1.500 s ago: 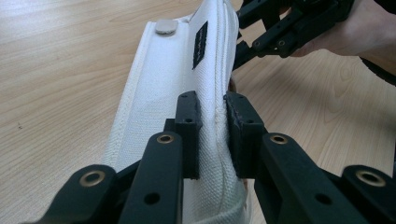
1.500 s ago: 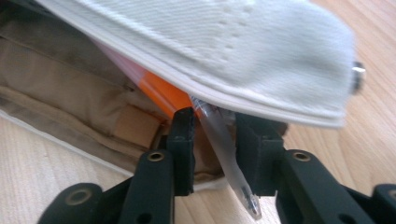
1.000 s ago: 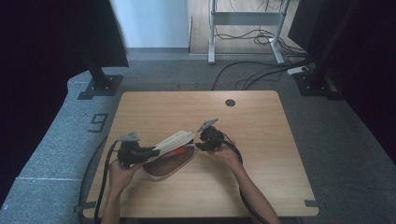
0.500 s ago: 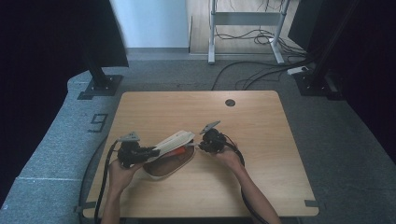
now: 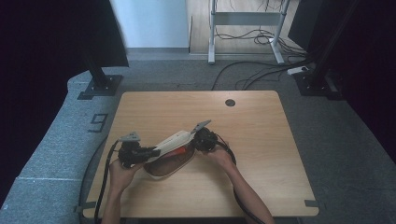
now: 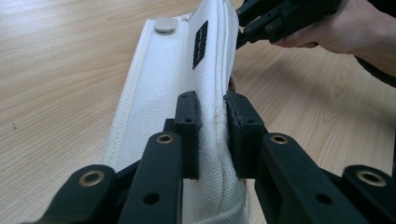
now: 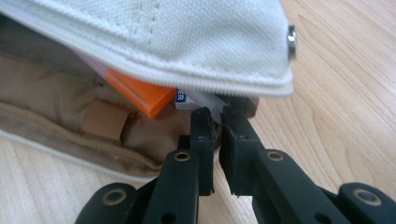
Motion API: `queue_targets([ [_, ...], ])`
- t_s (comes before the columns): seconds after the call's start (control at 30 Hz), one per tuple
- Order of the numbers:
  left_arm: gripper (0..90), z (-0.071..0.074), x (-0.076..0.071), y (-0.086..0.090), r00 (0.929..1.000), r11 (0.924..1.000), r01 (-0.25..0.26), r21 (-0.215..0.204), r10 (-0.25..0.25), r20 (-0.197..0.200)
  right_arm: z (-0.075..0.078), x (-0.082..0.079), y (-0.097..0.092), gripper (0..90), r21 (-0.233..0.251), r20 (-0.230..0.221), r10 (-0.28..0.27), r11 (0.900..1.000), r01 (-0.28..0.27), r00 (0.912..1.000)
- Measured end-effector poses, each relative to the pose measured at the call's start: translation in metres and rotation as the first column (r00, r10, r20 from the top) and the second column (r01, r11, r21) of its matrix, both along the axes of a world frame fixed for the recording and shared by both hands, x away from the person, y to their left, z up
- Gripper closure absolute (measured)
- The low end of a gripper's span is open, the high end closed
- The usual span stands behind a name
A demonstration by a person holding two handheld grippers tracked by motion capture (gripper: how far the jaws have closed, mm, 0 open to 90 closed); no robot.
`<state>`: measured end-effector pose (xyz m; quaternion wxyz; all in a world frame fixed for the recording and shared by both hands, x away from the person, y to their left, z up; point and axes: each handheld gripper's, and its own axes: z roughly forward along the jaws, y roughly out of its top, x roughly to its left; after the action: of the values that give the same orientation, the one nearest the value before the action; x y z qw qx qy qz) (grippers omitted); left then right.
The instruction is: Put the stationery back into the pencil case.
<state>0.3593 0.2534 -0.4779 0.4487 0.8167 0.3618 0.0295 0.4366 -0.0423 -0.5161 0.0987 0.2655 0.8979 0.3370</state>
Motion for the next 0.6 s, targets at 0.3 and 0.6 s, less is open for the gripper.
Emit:
queue_targets([
  [0.3,76.0,0.0,0.0,0.0,1.0,1.0,0.003,-0.001,-0.003,-0.002,0.003,0.003,-0.007,78.8,0.01,0.009,-0.054,0.9985,0.054,0.9985],
  [0.6,76.0,0.0,0.0,-0.001,1.0,1.0,0.003,0.002,-0.003,-0.003,-0.002,0.005,-0.002,81.3,0.024,-0.011,-0.048,0.9985,0.048,0.9988],
])
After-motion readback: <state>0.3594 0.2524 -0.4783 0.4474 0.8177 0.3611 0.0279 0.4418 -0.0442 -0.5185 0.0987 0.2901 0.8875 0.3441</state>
